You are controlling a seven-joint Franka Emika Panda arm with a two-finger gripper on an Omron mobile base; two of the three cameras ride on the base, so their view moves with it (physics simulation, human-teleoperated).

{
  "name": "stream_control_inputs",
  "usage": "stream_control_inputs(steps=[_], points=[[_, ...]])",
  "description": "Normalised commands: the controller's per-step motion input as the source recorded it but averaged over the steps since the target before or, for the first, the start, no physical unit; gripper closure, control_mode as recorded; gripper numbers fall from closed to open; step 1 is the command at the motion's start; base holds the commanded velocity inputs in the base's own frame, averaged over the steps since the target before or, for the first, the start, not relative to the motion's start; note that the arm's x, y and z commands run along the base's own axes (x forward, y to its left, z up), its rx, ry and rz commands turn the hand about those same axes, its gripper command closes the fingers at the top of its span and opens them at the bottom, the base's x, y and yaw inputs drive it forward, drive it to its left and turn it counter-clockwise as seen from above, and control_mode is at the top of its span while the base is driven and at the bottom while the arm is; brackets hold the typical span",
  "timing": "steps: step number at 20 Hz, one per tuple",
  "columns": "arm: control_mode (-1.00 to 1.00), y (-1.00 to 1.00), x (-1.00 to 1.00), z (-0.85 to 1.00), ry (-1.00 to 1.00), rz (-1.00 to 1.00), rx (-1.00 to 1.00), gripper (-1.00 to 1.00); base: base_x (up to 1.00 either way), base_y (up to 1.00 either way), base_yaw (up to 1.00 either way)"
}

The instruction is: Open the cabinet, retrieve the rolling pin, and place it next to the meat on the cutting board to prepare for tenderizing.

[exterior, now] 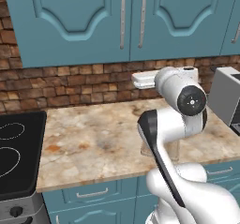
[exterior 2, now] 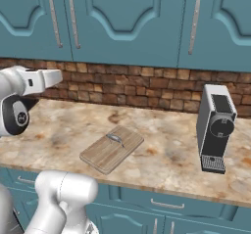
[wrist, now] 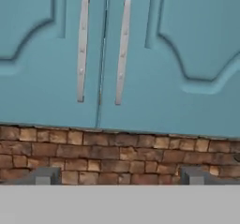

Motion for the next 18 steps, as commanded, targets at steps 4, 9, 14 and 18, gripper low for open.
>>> stream_control_inputs(steps=[4,9,14,18], points=[[-1.00,0.02,-0.18,0.69,-0.33,0.00,0.00,-1.00,0.00,0.00,0.00],[-1.00,-0.05,-0.03,0.65,-0.24,0.00,0.00,-1.00,0.00,0.00,0.00],[-1.00,0.00,0.00,0.29,-0.03,0.00,-0.04,-1.00,0.00,0.00,0.00],[-1.00,-0.03,0.00,0.10,0.00,0.00,0.00,-1.00,0.00,0.00,0.00]])
